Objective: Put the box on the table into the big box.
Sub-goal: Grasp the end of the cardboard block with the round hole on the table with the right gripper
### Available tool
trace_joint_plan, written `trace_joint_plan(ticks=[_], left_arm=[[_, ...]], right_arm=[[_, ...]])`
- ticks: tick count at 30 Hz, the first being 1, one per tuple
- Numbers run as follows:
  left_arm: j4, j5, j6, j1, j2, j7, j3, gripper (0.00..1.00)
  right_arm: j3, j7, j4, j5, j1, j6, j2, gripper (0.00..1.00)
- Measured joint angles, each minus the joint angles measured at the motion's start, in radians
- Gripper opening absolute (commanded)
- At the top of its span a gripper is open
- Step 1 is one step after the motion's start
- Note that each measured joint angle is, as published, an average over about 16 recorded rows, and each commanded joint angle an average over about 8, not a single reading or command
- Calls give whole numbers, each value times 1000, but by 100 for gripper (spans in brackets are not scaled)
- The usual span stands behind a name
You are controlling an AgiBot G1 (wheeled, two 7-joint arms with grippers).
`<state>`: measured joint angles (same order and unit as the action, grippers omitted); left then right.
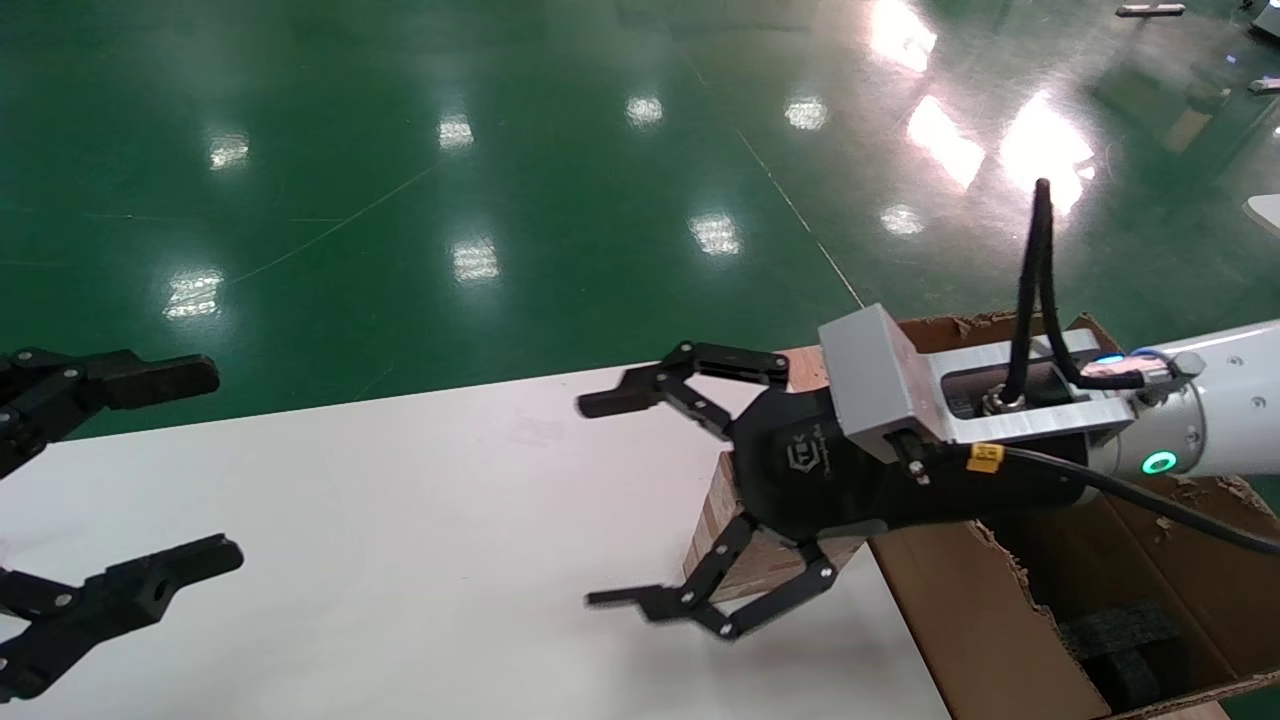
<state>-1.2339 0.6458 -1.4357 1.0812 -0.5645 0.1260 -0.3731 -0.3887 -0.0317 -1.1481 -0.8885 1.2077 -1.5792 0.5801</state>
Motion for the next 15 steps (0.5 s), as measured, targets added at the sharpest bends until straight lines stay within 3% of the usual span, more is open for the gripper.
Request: trace_joint_plan(ticks=[15], left_arm=[[0,0,0,0,0,0,0,0]], right_arm=[[-183,234,336,-137,182,-4,1,100]])
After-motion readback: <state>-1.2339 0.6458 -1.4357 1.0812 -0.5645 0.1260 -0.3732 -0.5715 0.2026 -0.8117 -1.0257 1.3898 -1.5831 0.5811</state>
